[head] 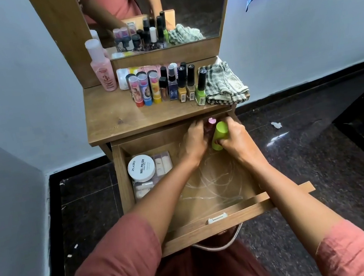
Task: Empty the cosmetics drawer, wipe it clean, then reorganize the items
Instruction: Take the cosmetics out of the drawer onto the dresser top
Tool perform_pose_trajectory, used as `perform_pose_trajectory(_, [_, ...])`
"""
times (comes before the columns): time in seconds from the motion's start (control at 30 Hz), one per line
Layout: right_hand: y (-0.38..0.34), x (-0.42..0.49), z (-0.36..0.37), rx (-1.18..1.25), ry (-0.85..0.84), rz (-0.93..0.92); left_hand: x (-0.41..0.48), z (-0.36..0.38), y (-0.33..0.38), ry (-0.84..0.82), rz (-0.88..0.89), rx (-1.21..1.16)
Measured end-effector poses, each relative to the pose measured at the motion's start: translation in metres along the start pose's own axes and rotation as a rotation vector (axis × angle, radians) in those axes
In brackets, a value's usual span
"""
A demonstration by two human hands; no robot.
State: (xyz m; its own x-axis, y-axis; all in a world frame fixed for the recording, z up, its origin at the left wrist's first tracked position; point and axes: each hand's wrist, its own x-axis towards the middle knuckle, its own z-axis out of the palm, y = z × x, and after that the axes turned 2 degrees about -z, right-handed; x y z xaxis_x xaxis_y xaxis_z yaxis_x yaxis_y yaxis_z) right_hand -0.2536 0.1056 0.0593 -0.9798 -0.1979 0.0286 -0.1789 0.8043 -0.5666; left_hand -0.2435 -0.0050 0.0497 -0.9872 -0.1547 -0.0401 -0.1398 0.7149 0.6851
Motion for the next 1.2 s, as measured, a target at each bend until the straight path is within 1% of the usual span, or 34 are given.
perform_pose_trajectory(0.13, [0.001,-0.003,0.002,0.031,0.004,0.018,0.0,0.002,0.0,0.009,-0.034,-0.015])
perform_pose_trajectory(0.27, [0.002,-0.009,-0.002,0.056,0.003,0.026,-0.007,0.001,0.001,0.017,-0.032,-0.011])
perform_pose_trajectory(0.43, [-0.006,-0.016,-0.012,0.079,0.021,0.014,-0.023,-0.018,0.0,0.059,0.038,-0.051])
perform_pose_trajectory(0.57, [-0.019,-0.02,-0.022,0.1,0.058,-0.03,-0.035,-0.044,0.0,0.125,0.1,-0.113])
perform_pose_trajectory(0.7, [-0.045,-0.019,-0.034,0.177,0.052,-0.097,-0.04,-0.078,0.003,0.193,0.128,-0.17])
perform_pose_trajectory(0.83, [-0.073,-0.016,-0.046,0.217,0.073,-0.174,-0.038,-0.114,0.003,0.274,0.159,-0.135])
perform_pose_trajectory(1.0, [-0.106,0.001,-0.048,0.195,0.136,-0.247,-0.021,-0.143,-0.008,0.343,0.111,-0.095])
perform_pose_trajectory(1.2, [-0.128,0.021,-0.035,0.179,0.138,-0.229,-0.008,-0.145,-0.02,0.346,0.091,-0.047])
